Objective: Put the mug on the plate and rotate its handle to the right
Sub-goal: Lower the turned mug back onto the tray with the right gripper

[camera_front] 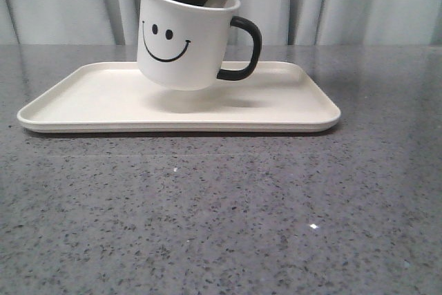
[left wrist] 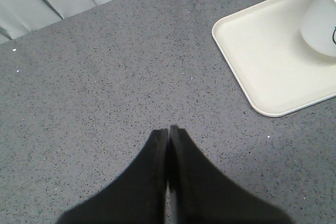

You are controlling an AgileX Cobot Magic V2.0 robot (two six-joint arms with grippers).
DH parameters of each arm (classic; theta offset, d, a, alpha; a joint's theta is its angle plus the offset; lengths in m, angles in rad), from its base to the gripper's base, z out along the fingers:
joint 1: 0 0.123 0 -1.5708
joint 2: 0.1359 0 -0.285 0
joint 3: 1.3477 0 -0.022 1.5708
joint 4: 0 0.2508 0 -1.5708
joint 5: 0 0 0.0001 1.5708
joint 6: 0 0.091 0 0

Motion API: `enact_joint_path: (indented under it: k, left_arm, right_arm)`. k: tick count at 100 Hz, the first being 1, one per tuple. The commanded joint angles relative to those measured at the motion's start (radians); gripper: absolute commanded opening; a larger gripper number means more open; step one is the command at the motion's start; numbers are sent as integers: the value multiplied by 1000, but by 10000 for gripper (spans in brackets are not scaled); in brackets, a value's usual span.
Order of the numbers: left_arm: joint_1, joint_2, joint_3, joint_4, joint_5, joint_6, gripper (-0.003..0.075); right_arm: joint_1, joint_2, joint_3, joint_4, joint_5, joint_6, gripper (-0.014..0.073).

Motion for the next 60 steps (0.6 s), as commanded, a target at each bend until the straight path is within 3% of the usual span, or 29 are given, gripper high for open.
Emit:
enact_joint_path:
  k: [1, 60]
  left_arm:
    - [-8, 3, -19, 11, -18, -9, -20]
    - [-8, 3, -19, -9, -18, -9, -20]
  right_arm:
    - [2, -79, -22, 28, 85, -12, -113]
    - [2, -81, 35, 28, 85, -58, -113]
